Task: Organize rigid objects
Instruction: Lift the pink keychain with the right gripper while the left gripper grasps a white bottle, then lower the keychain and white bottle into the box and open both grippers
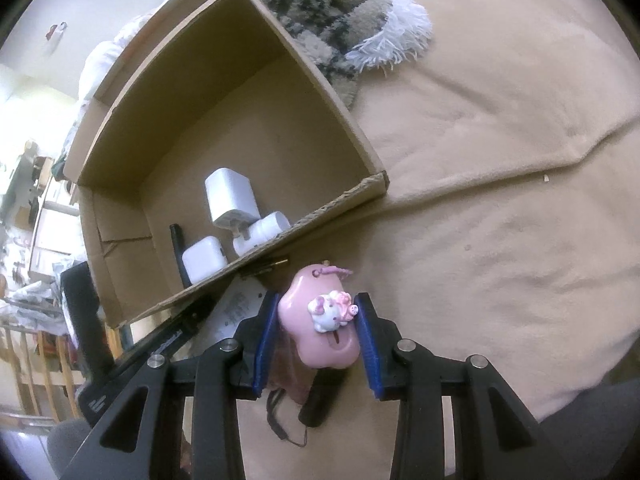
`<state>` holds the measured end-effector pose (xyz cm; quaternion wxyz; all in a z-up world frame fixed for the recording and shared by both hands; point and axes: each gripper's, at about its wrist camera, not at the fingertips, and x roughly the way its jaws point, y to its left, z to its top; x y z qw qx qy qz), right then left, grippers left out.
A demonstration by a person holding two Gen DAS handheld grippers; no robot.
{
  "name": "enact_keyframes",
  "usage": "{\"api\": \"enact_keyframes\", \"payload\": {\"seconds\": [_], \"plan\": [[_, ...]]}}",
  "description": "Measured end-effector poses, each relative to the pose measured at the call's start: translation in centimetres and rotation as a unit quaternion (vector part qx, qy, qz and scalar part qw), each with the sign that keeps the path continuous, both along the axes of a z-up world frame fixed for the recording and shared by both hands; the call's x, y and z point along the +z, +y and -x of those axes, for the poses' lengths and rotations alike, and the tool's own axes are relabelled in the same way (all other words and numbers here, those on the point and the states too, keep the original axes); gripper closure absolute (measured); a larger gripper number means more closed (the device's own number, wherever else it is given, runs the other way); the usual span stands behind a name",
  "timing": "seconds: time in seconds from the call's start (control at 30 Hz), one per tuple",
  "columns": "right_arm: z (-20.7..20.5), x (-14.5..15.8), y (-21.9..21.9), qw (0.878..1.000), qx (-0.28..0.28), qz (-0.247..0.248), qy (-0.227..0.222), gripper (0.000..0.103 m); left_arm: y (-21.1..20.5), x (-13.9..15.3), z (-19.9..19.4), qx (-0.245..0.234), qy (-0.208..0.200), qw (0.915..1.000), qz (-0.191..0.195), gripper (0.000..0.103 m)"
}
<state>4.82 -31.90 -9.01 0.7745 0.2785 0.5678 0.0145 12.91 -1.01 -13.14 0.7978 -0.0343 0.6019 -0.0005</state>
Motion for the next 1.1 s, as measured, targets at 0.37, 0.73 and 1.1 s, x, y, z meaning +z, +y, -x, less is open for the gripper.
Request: {"api": "enact_keyframes", "payload": {"seconds": [0.37, 0.73, 1.1], "plan": [[0.8, 0.6, 2.2, 1.000, 0.019, 0.006, -0.012, 0.064, 2.7, 3.9, 3.7, 0.007, -0.032, 0.9994, -0.010, 0.060], [2.6, 5.5, 4.2, 0.992, 0.061, 0.042, -0.100, 0.064, 1.4, 10.0, 8.6, -0.001, -0.102, 0.9946, -0.022, 0.060], [0.6, 9.3, 5.1, 0.982, 0.096, 0.042, -0.157, 0.064, -1.1, 14.9, 6.6, -0.026, -0.154, 0.9877, -0.012, 0.060]]}}
